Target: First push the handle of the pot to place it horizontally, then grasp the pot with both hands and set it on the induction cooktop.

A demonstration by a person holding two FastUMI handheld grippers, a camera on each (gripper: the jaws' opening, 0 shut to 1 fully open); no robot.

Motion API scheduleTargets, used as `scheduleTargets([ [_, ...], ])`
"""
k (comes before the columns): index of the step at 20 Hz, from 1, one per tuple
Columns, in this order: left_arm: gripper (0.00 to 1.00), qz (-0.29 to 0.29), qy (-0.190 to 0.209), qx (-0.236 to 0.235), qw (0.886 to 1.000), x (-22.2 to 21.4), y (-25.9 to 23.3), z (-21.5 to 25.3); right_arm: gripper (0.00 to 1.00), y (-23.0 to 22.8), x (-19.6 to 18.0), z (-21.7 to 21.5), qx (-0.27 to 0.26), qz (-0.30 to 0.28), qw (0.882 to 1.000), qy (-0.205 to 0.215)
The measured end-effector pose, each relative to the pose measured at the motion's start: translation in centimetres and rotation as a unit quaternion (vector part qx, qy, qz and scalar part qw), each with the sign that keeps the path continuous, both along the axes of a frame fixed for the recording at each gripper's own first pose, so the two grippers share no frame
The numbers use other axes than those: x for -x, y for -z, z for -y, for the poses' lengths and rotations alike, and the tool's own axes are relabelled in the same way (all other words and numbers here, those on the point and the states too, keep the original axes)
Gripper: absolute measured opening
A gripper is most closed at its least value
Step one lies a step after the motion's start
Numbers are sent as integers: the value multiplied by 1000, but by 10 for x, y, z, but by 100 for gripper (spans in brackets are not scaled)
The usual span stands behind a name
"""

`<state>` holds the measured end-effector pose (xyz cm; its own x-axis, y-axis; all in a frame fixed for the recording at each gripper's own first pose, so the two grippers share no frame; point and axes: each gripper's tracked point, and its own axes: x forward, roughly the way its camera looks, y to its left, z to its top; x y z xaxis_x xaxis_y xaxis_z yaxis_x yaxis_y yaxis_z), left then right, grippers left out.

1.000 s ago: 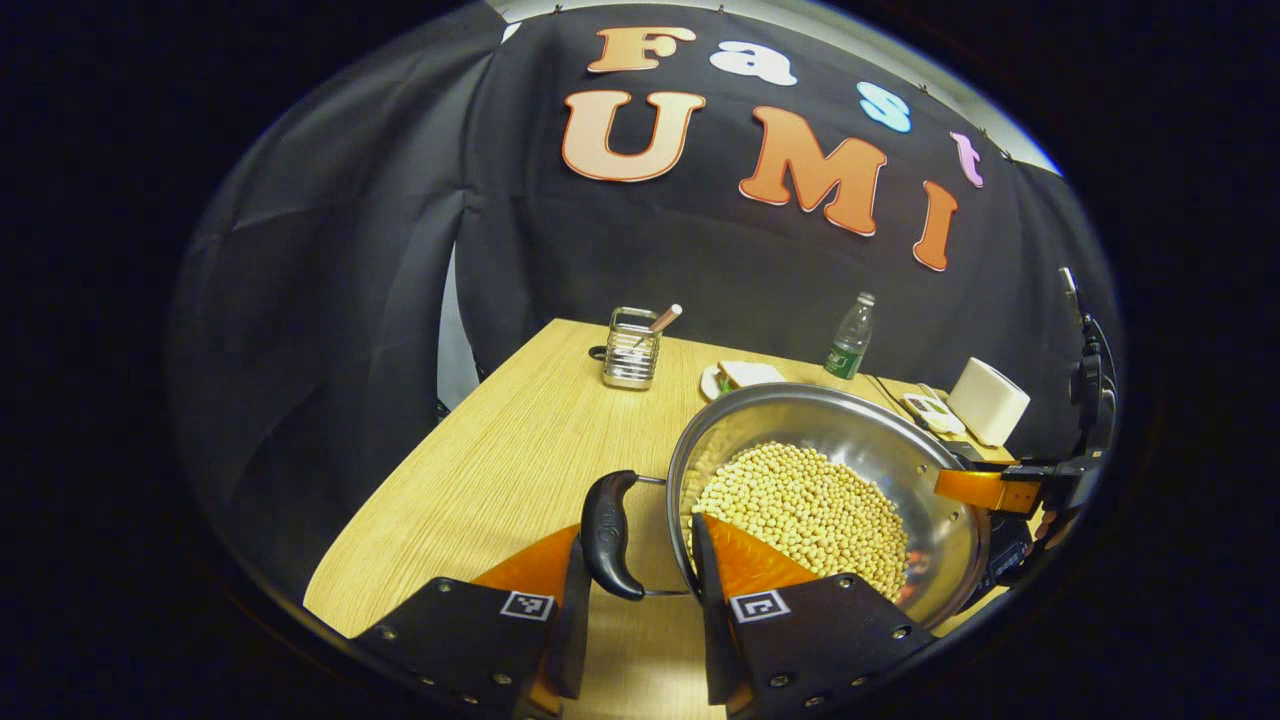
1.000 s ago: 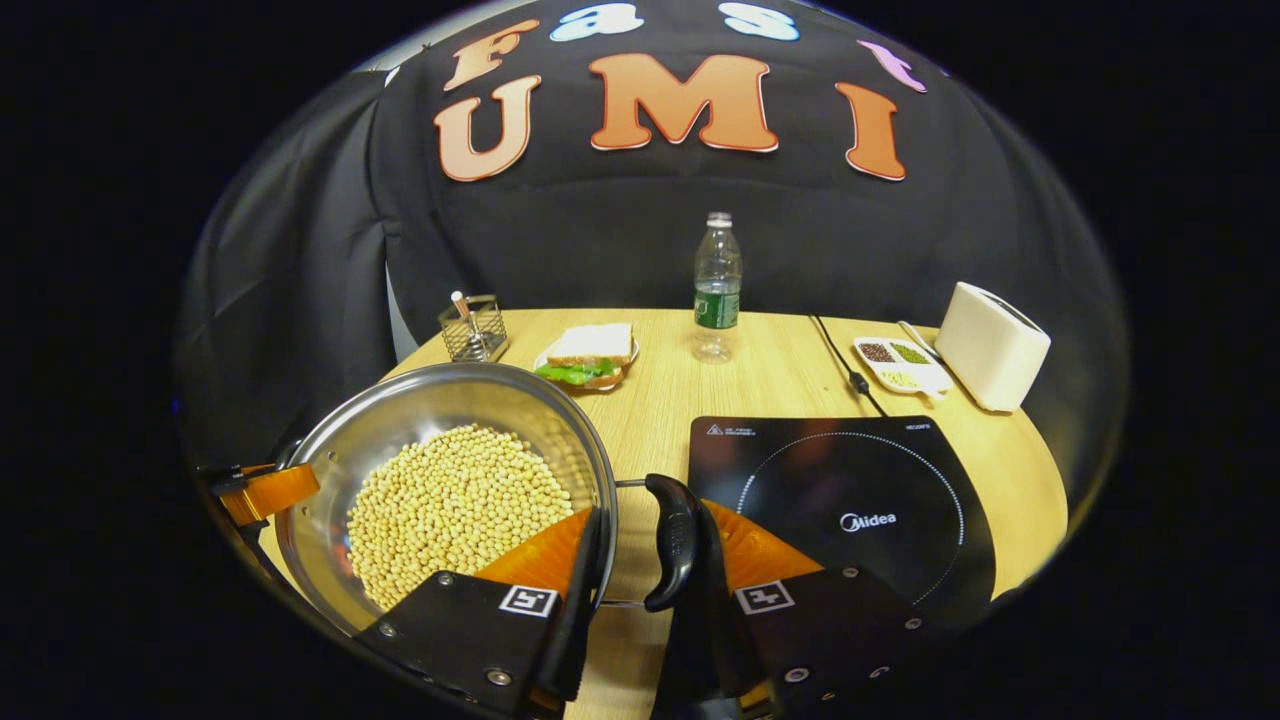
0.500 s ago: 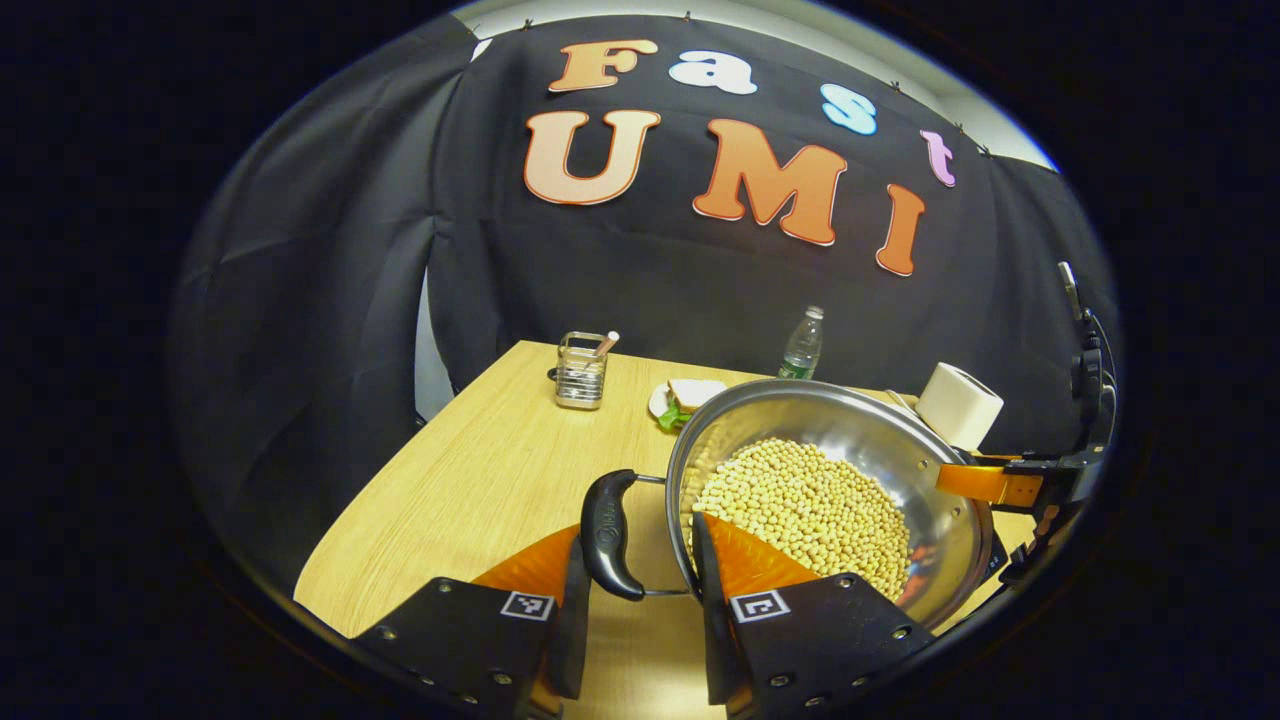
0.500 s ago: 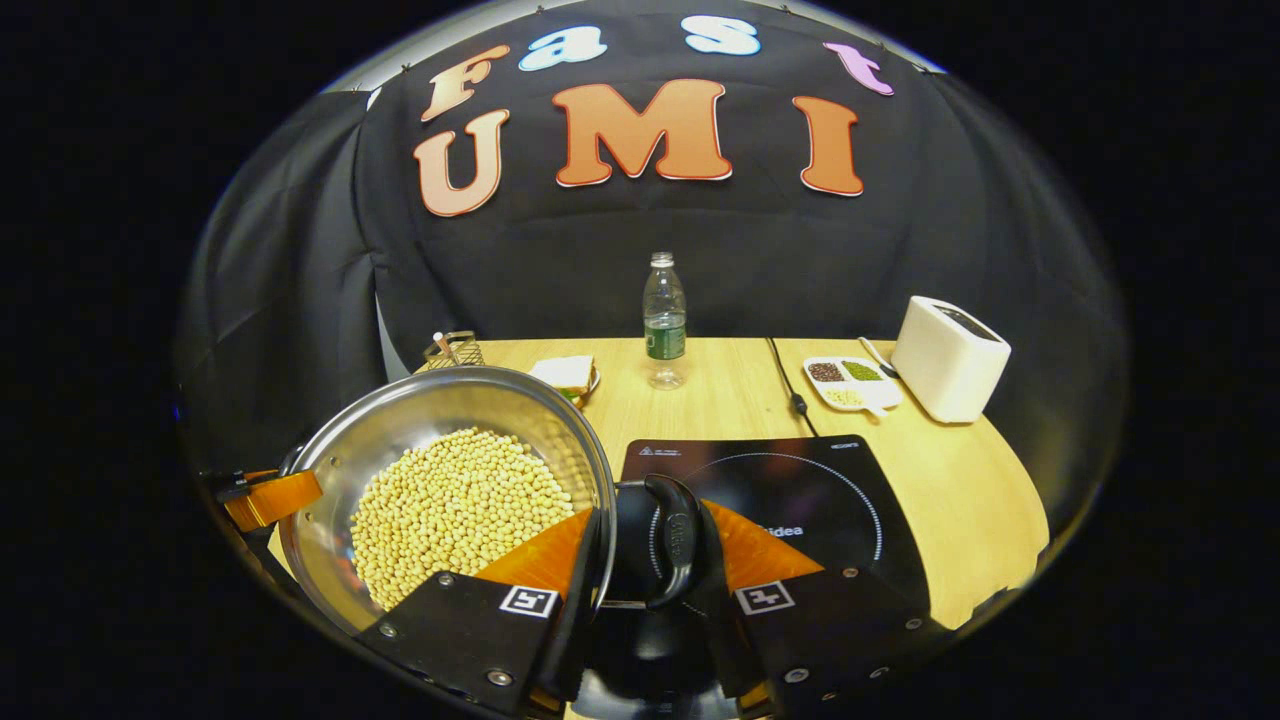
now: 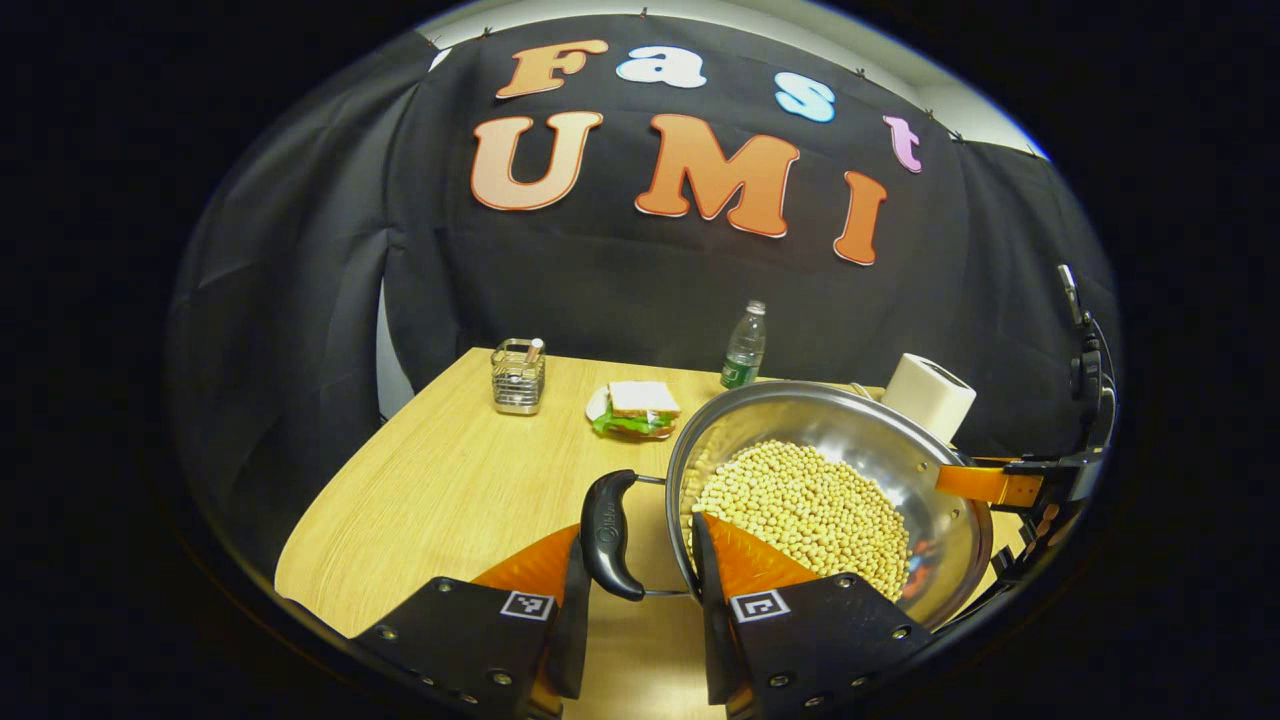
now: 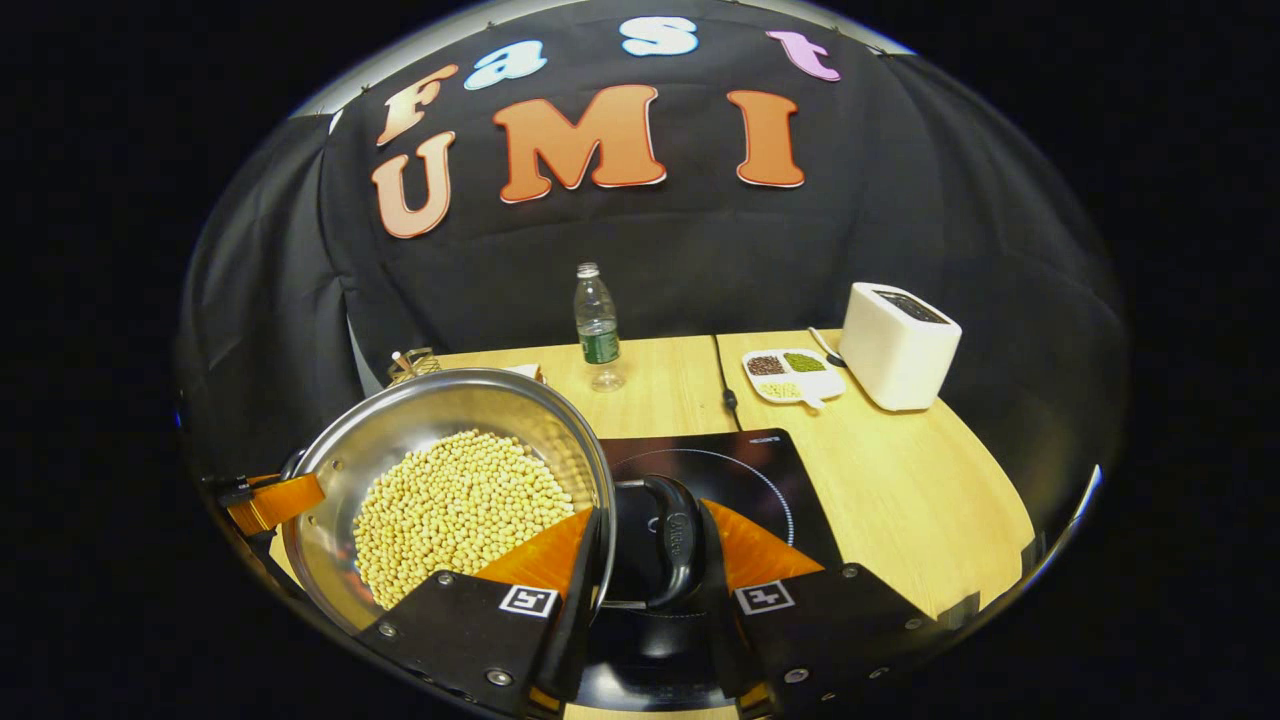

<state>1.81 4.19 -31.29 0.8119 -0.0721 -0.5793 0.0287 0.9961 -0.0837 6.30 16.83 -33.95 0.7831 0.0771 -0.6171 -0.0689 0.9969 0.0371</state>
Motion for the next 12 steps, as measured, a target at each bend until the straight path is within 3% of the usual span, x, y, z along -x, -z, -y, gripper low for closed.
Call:
scheduleTargets([
  [12, 49, -25, 41, 16, 999, -21, 19, 92, 50, 3, -8, 94, 5, -4, 999, 52],
])
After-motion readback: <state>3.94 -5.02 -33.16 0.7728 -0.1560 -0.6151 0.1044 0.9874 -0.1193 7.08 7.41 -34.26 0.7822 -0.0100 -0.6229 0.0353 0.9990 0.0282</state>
